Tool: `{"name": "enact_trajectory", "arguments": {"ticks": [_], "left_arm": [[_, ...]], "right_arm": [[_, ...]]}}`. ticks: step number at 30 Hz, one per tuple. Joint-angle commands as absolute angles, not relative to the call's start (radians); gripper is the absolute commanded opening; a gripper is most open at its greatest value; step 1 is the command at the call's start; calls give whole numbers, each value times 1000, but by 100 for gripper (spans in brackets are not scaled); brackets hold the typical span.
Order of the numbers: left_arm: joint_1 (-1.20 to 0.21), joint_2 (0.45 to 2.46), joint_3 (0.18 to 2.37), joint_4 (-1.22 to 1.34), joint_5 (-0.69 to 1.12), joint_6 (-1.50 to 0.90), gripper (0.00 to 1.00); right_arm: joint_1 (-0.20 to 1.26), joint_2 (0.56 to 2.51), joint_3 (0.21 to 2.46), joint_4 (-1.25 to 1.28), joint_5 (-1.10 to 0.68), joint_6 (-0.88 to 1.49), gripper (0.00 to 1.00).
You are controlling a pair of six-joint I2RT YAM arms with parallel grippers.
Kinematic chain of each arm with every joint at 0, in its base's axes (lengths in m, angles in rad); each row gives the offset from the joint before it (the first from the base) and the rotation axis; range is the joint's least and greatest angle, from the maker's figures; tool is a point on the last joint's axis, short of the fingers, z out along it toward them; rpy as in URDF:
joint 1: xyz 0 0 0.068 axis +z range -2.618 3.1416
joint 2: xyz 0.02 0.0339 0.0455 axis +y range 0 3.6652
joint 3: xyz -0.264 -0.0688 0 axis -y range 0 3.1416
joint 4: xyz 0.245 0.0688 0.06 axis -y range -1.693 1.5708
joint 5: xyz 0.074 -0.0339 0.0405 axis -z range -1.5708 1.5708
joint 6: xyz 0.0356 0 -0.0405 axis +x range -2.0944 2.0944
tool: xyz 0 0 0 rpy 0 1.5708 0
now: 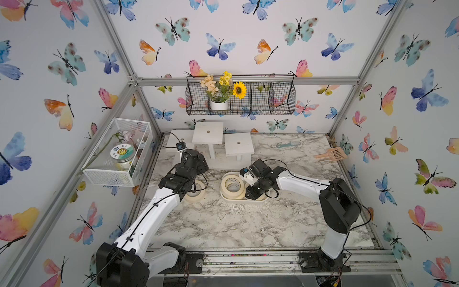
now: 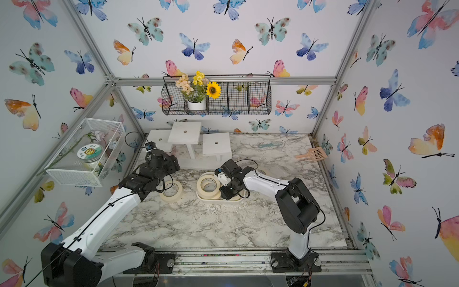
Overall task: Take out the art tape in the storage box
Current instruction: Pick up the art tape from the storage box, then place the art tape at the center of the board.
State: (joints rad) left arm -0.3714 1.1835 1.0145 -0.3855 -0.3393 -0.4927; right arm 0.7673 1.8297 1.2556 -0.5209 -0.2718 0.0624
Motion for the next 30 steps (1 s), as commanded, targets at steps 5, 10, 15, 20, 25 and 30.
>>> {"name": "enact_trajectory", "arguments": {"ticks": [5, 10, 15, 20, 25, 30], "left_arm": [[-446, 1272, 1044, -413, -357, -480, 81], [-494, 1338, 1083, -387, -337, -485, 81], [-540, 1401, 1134, -380, -316, -470, 82], [-588, 1464, 1164, -377, -293, -454, 82], [-607, 1511, 1139, -356, -259, -451, 81], [-612, 1542, 1110, -338, -246, -445, 80]], "right_arm": [[769, 1778, 1303, -584, -244, 63, 2], [769, 1688, 1364, -650, -190, 72, 2], [761, 1631, 1453, -756, -4, 77, 2], [602, 1645, 1504, -832, 88, 93, 2], [377, 1684, 1499, -826, 145, 110, 2], [206, 1759, 1493, -780, 138, 130, 2]]}}
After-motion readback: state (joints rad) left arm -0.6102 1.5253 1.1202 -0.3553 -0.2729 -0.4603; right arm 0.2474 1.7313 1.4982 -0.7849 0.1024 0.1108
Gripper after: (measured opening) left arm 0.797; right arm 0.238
